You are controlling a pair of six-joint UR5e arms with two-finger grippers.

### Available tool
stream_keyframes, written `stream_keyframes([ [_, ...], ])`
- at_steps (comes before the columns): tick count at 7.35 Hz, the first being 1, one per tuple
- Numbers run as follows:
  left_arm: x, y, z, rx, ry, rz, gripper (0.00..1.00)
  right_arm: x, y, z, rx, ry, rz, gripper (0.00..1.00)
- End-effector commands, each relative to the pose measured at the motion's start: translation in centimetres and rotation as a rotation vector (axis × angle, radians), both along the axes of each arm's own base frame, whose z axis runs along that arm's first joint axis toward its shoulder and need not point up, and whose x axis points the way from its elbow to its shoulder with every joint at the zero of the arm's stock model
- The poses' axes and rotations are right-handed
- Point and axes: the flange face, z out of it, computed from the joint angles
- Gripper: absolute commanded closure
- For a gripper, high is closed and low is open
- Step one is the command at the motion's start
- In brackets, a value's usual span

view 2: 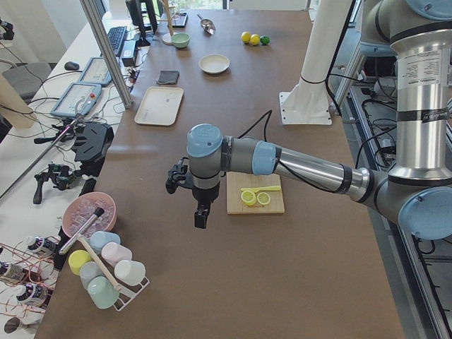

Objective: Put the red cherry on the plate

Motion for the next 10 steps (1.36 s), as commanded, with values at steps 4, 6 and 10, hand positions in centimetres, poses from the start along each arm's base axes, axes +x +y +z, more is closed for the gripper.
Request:
stream_keyframes([
  [4, -3.8, -1.0, -2.8, 0.226, -0.004, -0.091, 0.02, -0.5, -1.3, -6.0, 0.219, -0.158, 0.091, 0.0],
  [6, -3.7, -2.6, -1.0, 0.338, 0.01, -0.083, 0.02, -1.0, -4.0, -8.9, 0.27, -0.164, 0.078, 0.0],
  [10, -1.4, -2.5, -0.9, 0.387, 0.142, -0.081, 0.02, -17.2, -6.1, -13.6, 0.048, -0.28, 0.17, 0.0],
])
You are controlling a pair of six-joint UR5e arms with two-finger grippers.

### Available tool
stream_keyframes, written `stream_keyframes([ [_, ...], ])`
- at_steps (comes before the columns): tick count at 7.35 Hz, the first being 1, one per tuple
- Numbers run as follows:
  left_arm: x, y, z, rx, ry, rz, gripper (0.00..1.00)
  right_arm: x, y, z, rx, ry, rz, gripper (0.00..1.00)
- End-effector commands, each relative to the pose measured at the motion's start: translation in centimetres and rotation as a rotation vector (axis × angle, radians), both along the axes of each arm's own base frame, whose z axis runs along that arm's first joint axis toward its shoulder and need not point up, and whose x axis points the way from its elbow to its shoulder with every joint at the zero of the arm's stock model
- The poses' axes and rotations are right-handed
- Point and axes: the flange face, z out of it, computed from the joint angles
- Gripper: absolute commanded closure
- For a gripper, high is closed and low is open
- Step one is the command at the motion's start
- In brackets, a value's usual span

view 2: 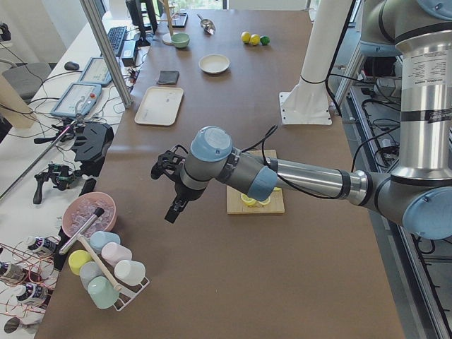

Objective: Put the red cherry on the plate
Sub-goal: 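Reach the right gripper to the white plate and grip its rim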

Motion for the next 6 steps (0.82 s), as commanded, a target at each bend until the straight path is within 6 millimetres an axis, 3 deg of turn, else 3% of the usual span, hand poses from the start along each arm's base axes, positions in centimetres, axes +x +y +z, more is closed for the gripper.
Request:
stream_keyframes([
  [1, 4.7, -1.0, -1.4, -0.031, 0.072, 0.033, 0.02, -11.0, 0.9, -0.8, -0.11, -0.014, 0.109, 0.01],
  [3, 9.2, -1.5, -3.4, -0.067, 0.173, 0.002, 0.02, -18.7, 2.1, 2.3, -0.171, -0.061, 0.169, 0.03],
  [5, 11.2, -1.6, -4.2, -0.065, 0.198, 0.017, 0.02, -20.3, 2.7, 8.1, -0.195, -0.111, 0.187, 0.13],
  [6, 11.2, -1.5, -4.3, -0.062, 0.199, 0.018, 0.02, -21.5, 3.5, 9.9, -0.187, -0.144, 0.195, 0.26],
])
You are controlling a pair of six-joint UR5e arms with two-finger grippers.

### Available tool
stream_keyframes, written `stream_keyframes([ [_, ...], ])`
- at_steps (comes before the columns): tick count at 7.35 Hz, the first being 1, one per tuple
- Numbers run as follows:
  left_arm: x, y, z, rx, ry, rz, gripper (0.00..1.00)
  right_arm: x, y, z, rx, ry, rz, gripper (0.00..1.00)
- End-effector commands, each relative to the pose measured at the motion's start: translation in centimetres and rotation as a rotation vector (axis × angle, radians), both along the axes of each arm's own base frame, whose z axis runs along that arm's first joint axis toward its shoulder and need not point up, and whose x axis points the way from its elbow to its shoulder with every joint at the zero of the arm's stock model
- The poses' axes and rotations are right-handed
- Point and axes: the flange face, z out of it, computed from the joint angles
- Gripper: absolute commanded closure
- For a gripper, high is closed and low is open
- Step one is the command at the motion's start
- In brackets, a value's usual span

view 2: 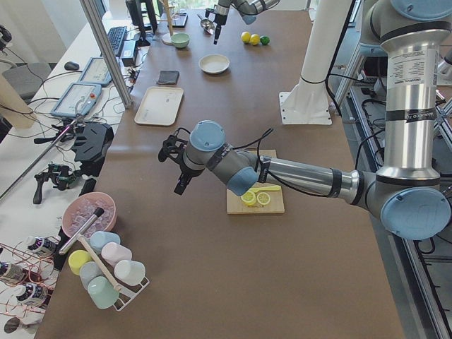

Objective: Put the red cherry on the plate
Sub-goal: 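Reach the right gripper to the white plate and grip its rim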

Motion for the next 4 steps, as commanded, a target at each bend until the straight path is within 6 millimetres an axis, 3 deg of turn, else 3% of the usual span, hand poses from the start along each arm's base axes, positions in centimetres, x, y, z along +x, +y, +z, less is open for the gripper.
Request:
stream_keyframes([
  [1, 0.5, 0.2, -0.3, 0.018, 0.01, 0.003, 0.02, -3.6, 1.7, 3.5, -0.023, -0.059, 0.045, 0.37],
  [2, 0.5, 0.3, -0.2, 0.016, 0.009, 0.004, 0.02, -5.1, 2.1, 3.0, -0.037, -0.066, 0.063, 0.47],
  [4, 0.4, 0.3, -0.1, 0.016, 0.009, 0.004, 0.02, -5.3, 2.3, 3.3, -0.044, -0.06, 0.075, 0.79],
])
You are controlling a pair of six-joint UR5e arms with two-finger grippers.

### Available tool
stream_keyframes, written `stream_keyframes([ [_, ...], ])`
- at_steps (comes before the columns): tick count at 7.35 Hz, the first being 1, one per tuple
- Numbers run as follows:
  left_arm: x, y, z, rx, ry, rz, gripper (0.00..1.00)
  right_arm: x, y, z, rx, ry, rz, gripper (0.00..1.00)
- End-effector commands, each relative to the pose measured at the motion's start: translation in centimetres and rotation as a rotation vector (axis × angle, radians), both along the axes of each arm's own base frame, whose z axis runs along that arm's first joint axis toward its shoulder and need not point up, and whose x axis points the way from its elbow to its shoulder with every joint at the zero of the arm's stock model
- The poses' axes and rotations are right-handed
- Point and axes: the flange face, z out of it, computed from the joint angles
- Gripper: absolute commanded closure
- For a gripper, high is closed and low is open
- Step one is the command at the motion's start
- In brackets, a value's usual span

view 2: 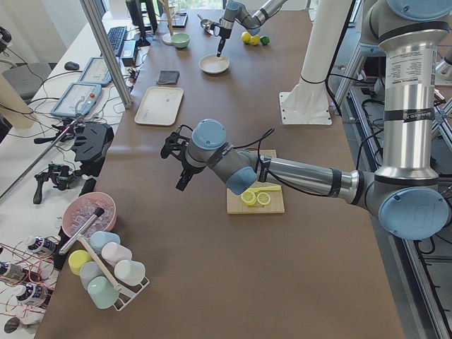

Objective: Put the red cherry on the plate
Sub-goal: 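Reach the right gripper to the white plate and grip its rim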

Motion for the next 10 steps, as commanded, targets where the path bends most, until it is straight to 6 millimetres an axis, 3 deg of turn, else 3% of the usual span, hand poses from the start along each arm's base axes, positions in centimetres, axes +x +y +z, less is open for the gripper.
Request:
stream_keyframes([
  [1, 0.0, 0.1, 0.1, 0.002, -0.002, 0.0, 0.02, -0.8, 0.3, -0.4, -0.005, -0.009, 0.012, 1.0],
  [3, 0.0, 0.1, 0.1, 0.003, -0.002, 0.001, 0.02, -2.1, -0.9, -4.2, -0.004, -0.071, 0.033, 1.0],
  [4, 0.0, 0.1, 0.1, 0.002, -0.001, 0.001, 0.02, -3.8, -1.7, -7.6, -0.019, -0.134, 0.05, 1.0],
  [5, 0.0, 0.1, 0.0, 0.002, 0.0, 0.0, 0.02, -6.8, -2.4, -12.1, -0.041, -0.18, 0.062, 1.0],
  [7, 0.1, -0.3, -0.1, 0.001, 0.002, 0.0, 0.02, -14.1, 2.5, -21.6, -0.095, -0.138, 0.121, 1.0],
  [8, 0.1, -0.3, -0.1, -0.001, 0.001, 0.0, 0.02, -18.6, 4.9, -25.5, -0.115, -0.11, 0.137, 1.0],
  [9, 0.3, -0.3, 0.0, -0.003, 0.001, 0.002, 0.02, -23.8, 7.3, -29.0, -0.102, -0.087, 0.166, 1.0],
  [10, 0.4, -0.3, 0.0, -0.003, 0.001, 0.005, 0.02, -26.8, 8.4, -31.4, -0.113, -0.092, 0.152, 1.0],
])
